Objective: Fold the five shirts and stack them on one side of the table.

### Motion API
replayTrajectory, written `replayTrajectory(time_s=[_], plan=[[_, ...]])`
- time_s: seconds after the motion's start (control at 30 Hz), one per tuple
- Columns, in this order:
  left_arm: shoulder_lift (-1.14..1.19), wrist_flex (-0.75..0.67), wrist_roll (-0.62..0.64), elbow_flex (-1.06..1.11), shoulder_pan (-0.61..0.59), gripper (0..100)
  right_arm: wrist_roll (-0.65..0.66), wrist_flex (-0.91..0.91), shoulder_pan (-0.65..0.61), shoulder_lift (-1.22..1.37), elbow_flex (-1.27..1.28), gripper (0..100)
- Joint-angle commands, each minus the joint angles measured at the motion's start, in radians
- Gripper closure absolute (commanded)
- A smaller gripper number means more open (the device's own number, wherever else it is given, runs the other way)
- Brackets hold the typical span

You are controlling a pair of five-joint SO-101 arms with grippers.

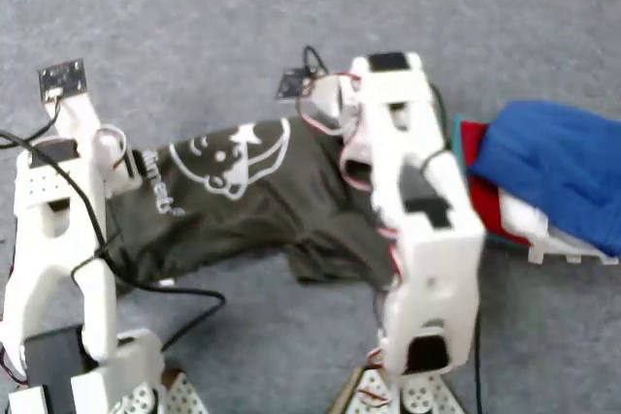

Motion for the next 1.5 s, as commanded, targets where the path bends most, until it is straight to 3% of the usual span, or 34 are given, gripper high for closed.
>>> replayTrajectory(time_s=[0.0,0.17,0.27,0.53,0.7,0.87,1.07,1.27,1.47], plan=[[-0.002,-0.077,0.008,0.046,0.003,81,-0.063,0.006,-0.008,0.128,-0.239,99.4],[0.012,-0.331,0.009,0.212,0.005,81,-0.081,0.017,0.067,0.291,-0.515,99.4],[0.07,-0.414,0.011,0.258,0.002,81,-0.077,0.068,0.107,0.361,-0.665,99.4],[0.245,-0.236,0.006,0.044,-0.032,87,0.021,0.328,0.162,0.484,-0.978,99.4],[0.32,-0.091,0.006,-0.115,-0.025,88,0.011,0.331,0.156,0.423,-1.053,99.4],[0.278,0.086,0.002,-0.269,-0.023,88,-0.012,0.33,0.102,0.255,-0.964,99.4],[0.26,0.1,-0.051,-0.247,0.011,88,-0.061,0.318,-0.004,0.179,-0.929,99.4],[0.252,0.026,-0.055,-0.1,0.048,88,-0.115,0.189,-0.059,0.317,-0.832,99.4],[0.251,0.014,-0.061,-0.012,0.029,88,-0.173,0.333,-0.087,0.36,-0.909,99.4]])
